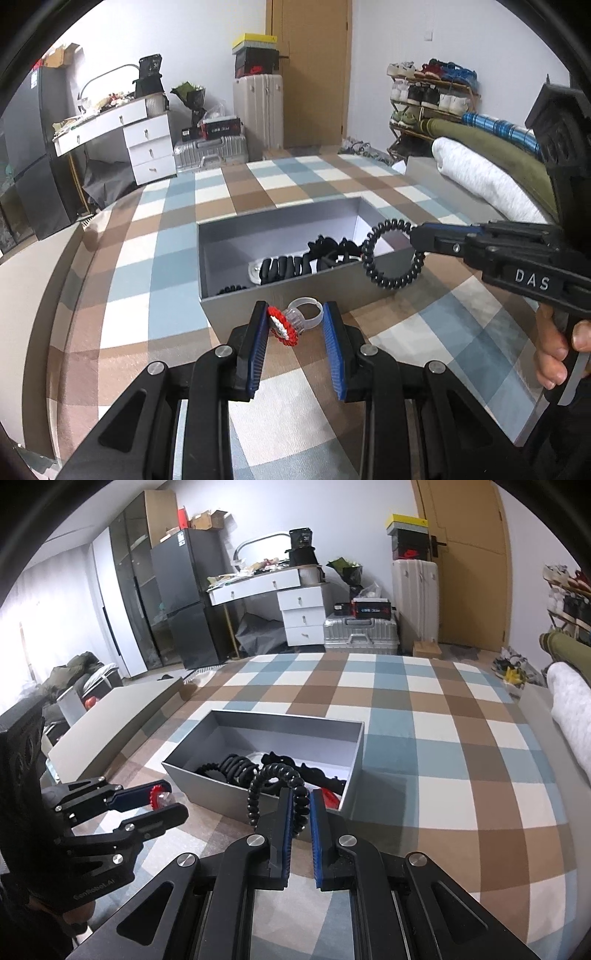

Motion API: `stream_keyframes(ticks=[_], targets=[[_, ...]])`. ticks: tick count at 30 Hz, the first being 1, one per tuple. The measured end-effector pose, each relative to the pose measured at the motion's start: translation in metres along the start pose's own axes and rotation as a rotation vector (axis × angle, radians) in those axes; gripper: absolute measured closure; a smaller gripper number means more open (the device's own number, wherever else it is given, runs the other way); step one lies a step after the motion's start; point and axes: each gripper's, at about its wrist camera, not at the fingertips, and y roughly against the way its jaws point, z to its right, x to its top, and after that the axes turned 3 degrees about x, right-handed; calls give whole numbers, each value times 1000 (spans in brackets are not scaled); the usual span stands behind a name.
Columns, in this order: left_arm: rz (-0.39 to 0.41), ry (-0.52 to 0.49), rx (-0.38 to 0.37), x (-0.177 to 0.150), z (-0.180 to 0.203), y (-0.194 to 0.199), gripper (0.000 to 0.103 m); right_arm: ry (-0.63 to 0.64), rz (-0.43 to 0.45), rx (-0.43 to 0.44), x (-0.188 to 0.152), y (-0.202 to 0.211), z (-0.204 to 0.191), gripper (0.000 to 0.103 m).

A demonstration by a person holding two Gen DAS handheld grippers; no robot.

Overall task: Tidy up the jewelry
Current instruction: 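Carry the hair tie and red ring into the grey box and open both grippers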

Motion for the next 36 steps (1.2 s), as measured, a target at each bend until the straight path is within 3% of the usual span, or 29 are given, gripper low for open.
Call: stream_keyframes(ticks=[12,22,36], targets=[[55,38,4,22,-10,-3,79,15,26,9,5,1,-6,95],[49,56,44,36,-20,-24,79,-10,100,35,22,6,-3,95],[21,99,69,45,-26,-49,79,-126,96,70,36,-26,8,95]])
